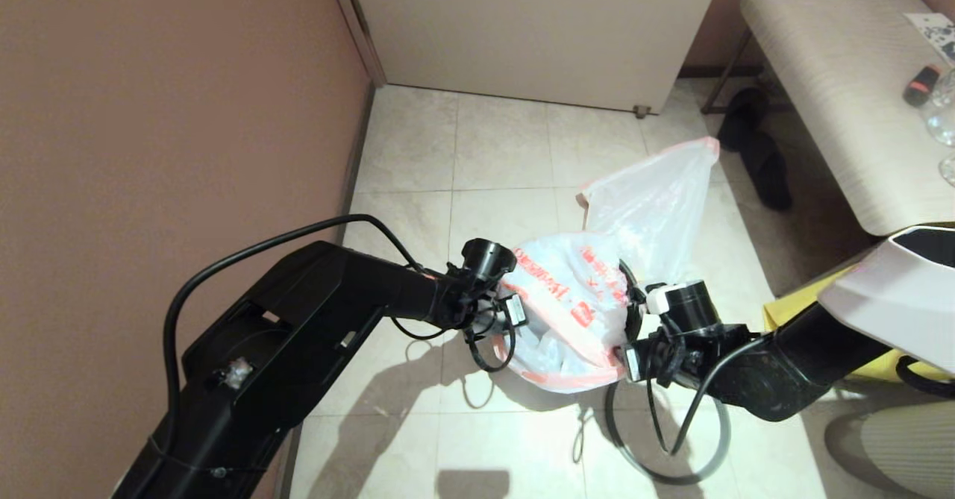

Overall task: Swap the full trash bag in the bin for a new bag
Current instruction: Put the new garbage bag on the trash can

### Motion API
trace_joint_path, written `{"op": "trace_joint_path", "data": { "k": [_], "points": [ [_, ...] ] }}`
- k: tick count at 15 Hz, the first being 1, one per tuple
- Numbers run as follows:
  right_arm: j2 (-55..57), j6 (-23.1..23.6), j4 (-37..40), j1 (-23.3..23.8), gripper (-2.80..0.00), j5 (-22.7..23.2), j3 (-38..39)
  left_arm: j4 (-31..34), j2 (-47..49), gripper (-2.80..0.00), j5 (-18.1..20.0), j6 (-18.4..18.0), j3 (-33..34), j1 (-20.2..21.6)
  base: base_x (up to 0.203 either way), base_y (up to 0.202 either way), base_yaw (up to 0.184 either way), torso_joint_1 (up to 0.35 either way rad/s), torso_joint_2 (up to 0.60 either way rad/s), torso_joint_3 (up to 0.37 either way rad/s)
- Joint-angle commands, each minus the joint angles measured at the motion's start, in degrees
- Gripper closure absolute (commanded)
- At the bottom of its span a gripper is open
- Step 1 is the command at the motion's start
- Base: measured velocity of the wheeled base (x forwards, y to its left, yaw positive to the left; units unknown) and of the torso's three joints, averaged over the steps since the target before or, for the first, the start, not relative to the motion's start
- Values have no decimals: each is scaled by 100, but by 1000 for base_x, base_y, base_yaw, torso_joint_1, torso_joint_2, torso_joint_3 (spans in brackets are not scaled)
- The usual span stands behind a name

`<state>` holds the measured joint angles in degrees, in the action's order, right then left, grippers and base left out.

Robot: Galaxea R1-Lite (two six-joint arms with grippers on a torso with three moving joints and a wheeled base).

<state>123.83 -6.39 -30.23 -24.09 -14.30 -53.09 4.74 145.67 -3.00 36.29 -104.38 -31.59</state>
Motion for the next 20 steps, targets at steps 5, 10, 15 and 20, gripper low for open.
{"op": "trace_joint_path", "data": {
  "k": [5,10,15,20],
  "points": [
    [-179,6,23,34,-280,-20,278,0,31,0,-17,27,-37,39,0,0,0,0,0,0],
    [-952,10,40,45,-280,-22,631,0,41,0,-96,27,-30,30,0,0,0,0,0,0],
    [-378,20,9,104,-280,-15,687,0,32,0,-96,27,-39,38,0,0,0,0,0,0],
    [641,53,-158,198,-280,-14,94,-96,15,0,-96,53,-4,56,0,0,0,0,0,0]
  ]
}}
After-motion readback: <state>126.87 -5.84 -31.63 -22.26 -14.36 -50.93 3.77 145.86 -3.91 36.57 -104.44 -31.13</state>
